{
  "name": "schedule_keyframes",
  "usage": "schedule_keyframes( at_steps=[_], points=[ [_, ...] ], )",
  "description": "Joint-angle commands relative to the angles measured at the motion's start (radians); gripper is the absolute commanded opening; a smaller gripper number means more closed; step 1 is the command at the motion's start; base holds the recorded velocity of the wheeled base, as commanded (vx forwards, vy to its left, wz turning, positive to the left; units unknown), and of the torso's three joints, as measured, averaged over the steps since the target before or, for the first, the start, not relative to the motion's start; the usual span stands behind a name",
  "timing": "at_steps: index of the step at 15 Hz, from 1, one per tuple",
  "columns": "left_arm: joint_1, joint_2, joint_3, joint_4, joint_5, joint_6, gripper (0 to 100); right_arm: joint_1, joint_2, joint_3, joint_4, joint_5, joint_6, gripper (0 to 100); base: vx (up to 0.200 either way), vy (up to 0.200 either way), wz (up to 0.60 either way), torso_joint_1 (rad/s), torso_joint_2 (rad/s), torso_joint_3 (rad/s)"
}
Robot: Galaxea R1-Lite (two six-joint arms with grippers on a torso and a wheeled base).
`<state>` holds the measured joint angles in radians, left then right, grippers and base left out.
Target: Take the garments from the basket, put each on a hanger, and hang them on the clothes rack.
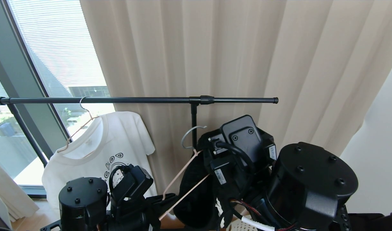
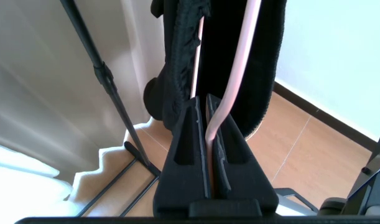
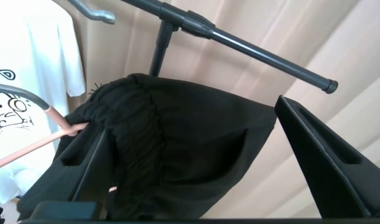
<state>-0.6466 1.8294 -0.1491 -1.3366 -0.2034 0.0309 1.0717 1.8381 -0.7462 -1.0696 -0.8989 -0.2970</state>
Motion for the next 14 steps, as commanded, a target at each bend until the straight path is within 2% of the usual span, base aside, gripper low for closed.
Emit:
schedule_keyframes(
  at_steps=[1, 3, 12, 14],
  points=[
    [0.001, -0.001, -0.003, -0.007, 0.001, -0.005, 0, 0.002, -0.010, 0.005, 0.002, 0.000, -0.001, 100, 0.000, 0.000, 0.00, 0.000, 0.00, 0.000],
    [0.001, 0.001, -0.003, -0.023, 0.001, -0.023, 0, 0.013, -0.016, 0.008, 0.002, -0.002, -0.001, 100, 0.000, 0.000, 0.00, 0.000, 0.00, 0.000],
    [0.004, 0.025, -0.007, -0.030, 0.002, -0.023, 0, 0.017, -0.054, 0.019, 0.011, -0.002, -0.004, 100, 0.000, 0.000, 0.00, 0.000, 0.00, 0.000],
    [0.004, 0.033, -0.009, -0.044, 0.027, -0.026, 0, 0.036, -0.060, 0.022, 0.013, -0.002, -0.005, 100, 0.000, 0.000, 0.00, 0.000, 0.00, 0.000]
  ],
)
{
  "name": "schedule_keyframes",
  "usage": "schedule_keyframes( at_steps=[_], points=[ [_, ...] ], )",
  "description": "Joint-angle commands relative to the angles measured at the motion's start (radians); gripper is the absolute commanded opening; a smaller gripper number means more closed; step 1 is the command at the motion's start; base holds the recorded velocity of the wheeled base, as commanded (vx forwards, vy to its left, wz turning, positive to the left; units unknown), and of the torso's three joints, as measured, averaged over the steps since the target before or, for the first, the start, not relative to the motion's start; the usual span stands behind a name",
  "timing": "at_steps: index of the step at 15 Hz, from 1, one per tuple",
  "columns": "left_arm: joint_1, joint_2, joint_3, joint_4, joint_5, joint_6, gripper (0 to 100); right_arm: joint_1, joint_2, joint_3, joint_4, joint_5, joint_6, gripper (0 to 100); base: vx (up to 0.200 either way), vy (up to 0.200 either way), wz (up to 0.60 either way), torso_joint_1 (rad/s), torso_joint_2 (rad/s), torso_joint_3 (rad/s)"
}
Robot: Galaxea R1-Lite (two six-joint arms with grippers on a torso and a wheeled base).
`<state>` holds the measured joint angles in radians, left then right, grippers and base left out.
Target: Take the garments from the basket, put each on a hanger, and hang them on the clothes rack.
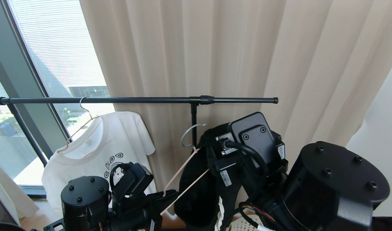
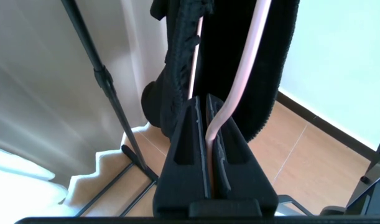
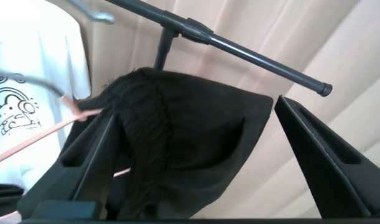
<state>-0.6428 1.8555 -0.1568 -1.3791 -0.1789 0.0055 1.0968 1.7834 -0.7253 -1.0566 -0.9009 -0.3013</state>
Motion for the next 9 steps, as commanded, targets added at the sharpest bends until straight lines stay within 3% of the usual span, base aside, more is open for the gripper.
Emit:
schedule_keyframes(
  at_steps=[1, 4, 9],
  points=[
    [0.000, 0.019, -0.003, -0.028, 0.013, -0.007, 0, 0.021, -0.012, 0.007, 0.001, 0.000, -0.001, 100, 0.000, 0.000, 0.00, 0.000, 0.00, 0.000],
    [0.000, 0.037, 0.003, -0.095, 0.019, -0.018, 0, 0.031, -0.013, 0.015, 0.001, 0.000, -0.002, 100, 0.000, 0.000, 0.00, 0.000, 0.00, 0.000],
    [-0.002, 0.036, 0.028, -0.097, 0.009, -0.016, 0, 0.029, -0.052, 0.066, 0.001, 0.013, -0.038, 100, 0.000, 0.000, 0.00, 0.000, 0.00, 0.000]
  ],
)
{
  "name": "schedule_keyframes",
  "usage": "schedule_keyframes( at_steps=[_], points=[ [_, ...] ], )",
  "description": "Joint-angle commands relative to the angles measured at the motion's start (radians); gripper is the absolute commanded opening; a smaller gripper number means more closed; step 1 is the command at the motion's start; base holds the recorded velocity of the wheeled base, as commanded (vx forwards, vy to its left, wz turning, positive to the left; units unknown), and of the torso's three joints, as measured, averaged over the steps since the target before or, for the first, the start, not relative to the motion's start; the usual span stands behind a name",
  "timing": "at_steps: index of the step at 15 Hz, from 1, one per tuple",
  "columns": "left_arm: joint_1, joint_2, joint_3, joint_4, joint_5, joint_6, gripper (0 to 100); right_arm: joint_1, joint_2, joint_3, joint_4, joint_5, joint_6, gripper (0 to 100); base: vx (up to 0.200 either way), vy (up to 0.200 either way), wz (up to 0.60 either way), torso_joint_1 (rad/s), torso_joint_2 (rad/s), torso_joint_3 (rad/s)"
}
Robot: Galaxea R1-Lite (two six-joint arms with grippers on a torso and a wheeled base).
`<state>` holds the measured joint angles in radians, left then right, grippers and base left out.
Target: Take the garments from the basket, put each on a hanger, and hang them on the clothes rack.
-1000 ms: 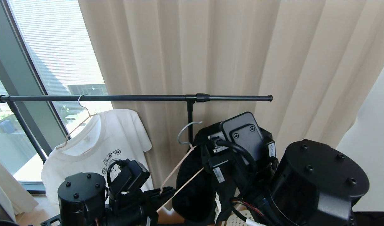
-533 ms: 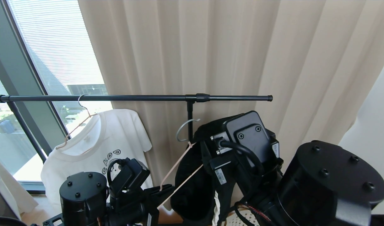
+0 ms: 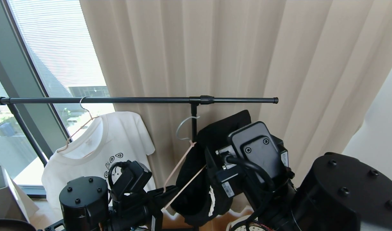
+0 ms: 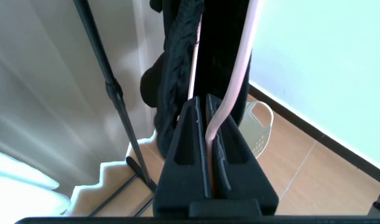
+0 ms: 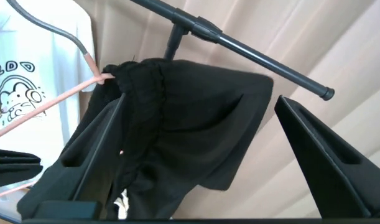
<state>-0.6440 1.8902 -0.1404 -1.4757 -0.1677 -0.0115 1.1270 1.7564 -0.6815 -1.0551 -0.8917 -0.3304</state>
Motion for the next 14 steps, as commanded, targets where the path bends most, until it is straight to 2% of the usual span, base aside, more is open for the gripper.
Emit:
schedule_keyframes(
  at_steps=[1, 3, 4, 5, 6, 8, 9, 11, 12, 14],
  points=[
    [0.000, -0.002, 0.021, -0.006, -0.009, 0.002, 0, -0.004, -0.049, 0.048, 0.000, 0.028, -0.027, 100, 0.000, 0.000, 0.00, 0.000, 0.00, 0.000],
    [0.004, -0.002, 0.039, -0.028, -0.029, 0.007, 0, -0.027, -0.095, 0.086, 0.007, 0.114, -0.050, 100, 0.000, 0.000, 0.00, 0.000, 0.00, 0.000],
    [0.026, -0.003, 0.062, -0.051, -0.066, 0.013, 0, -0.072, -0.141, 0.108, 0.070, 0.192, -0.059, 100, 0.000, 0.000, 0.00, 0.000, 0.00, 0.000],
    [0.026, -0.003, 0.062, -0.051, -0.066, 0.013, 0, -0.072, -0.141, 0.108, 0.070, 0.192, -0.059, 100, 0.000, 0.000, 0.00, 0.000, 0.00, 0.000],
    [0.044, -0.003, 0.085, -0.089, -0.105, 0.021, 0, -0.147, -0.239, 0.111, 0.221, 0.358, -0.059, 100, 0.000, 0.000, 0.00, 0.000, 0.00, 0.000],
    [0.064, 0.000, 0.116, -0.095, -0.148, 0.082, 0, -0.291, -0.380, 0.022, 0.564, 0.616, -0.090, 100, 0.000, 0.000, 0.00, 0.000, 0.00, 0.000],
    [0.064, 0.000, 0.127, -0.095, -0.162, 0.094, 0, -0.331, -0.411, -0.021, 0.672, 0.703, -0.104, 100, 0.000, 0.000, 0.00, 0.000, 0.00, 0.000],
    [0.064, 0.000, 0.140, -0.095, -0.188, 0.119, 0, -0.457, -0.440, -0.207, 1.021, 0.913, -0.176, 100, 0.000, 0.000, 0.00, 0.000, 0.00, 0.000],
    [0.064, 0.003, 0.140, -0.095, -0.190, 0.130, 0, -0.490, -0.434, -0.260, 1.121, 0.978, -0.213, 100, 0.000, 0.000, 0.00, 0.000, 0.00, 0.000],
    [0.064, 0.001, 0.140, -0.095, -0.210, 0.156, 0, -0.561, -0.393, -0.346, 1.281, 1.126, -0.341, 100, 0.000, 0.000, 0.00, 0.000, 0.00, 0.000]
  ],
)
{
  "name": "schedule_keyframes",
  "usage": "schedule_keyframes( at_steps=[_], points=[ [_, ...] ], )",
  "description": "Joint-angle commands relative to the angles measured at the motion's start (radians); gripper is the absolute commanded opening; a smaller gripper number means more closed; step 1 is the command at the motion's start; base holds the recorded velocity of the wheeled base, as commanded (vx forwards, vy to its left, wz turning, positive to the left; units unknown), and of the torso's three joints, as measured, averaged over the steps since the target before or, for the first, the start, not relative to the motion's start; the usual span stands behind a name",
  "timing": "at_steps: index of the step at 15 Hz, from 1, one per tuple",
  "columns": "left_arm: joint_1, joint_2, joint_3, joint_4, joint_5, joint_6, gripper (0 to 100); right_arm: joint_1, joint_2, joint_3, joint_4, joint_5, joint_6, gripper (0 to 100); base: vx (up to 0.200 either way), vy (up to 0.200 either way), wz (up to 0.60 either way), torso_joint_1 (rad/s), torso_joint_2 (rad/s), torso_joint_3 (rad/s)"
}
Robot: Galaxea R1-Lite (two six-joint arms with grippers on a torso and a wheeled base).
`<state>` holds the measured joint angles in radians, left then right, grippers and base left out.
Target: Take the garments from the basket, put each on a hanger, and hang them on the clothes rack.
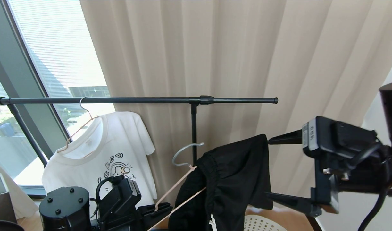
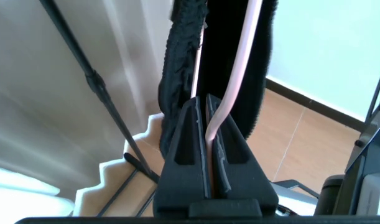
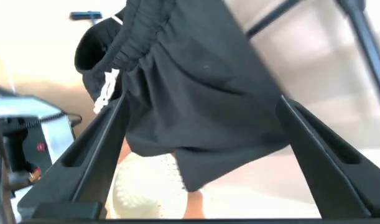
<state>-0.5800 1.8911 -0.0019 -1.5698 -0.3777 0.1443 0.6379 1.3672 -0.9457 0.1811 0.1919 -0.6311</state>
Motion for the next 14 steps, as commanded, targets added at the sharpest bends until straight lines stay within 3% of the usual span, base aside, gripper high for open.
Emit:
schedule_keyframes(
  at_steps=[1, 4, 7, 14],
  points=[
    [0.000, 0.002, 0.002, -0.001, -0.015, 0.015, 0, -0.104, 0.039, -0.128, 0.109, 0.115, -0.096, 100, 0.000, 0.000, 0.00, 0.000, 0.00, 0.000],
    [-0.008, 0.000, 0.002, -0.001, -0.029, 0.023, 0, -0.144, 0.199, -0.338, 0.368, 0.304, -0.222, 100, 0.000, 0.000, 0.00, 0.000, 0.00, 0.000],
    [-0.046, 0.000, 0.002, -0.001, -0.027, 0.023, 0, -0.144, 0.325, -0.512, 0.554, 0.350, -0.374, 100, 0.000, 0.000, 0.00, 0.000, 0.00, 0.000],
    [-0.080, 0.005, 0.002, -0.001, -0.026, 0.023, 0, -0.078, 0.440, -0.564, 0.568, 0.368, -0.378, 100, 0.000, 0.000, 0.00, 0.000, 0.00, 0.000]
  ],
)
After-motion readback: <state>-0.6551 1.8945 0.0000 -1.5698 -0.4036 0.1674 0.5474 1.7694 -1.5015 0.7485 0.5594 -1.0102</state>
